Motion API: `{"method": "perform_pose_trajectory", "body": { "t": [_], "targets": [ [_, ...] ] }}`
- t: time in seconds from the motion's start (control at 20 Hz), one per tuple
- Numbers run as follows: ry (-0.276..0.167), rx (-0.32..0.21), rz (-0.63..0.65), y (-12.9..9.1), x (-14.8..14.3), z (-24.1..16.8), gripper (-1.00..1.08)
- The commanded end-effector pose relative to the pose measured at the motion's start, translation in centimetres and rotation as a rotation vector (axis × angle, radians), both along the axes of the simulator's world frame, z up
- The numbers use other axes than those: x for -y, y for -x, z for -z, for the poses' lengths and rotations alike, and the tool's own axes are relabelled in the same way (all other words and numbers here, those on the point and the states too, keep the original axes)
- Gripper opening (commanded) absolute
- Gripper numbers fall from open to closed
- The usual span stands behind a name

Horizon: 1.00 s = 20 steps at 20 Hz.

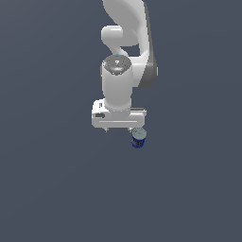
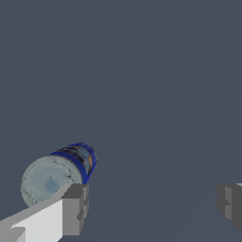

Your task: Pick up the object and move it to a goal position.

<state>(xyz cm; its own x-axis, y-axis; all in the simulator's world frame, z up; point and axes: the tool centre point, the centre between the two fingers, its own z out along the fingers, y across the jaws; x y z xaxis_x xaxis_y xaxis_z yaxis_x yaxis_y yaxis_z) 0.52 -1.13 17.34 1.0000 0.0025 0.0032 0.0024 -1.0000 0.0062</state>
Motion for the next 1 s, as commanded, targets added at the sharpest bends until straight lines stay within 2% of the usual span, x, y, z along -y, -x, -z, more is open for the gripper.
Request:
{"method": "perform_pose_trajectory", "body": {
  "t": [0.0, 0.45, 0.95],
  "targets": [
    [0.0, 0.0, 0.0, 0.0, 0.0, 0.0, 1.0],
    [0.009, -0.024, -0.054, 0.29, -0.24, 0.63, 1.0],
    [0.008, -0.024, -0.049, 0.36, -0.65, 0.82, 1.0]
  ]
}}
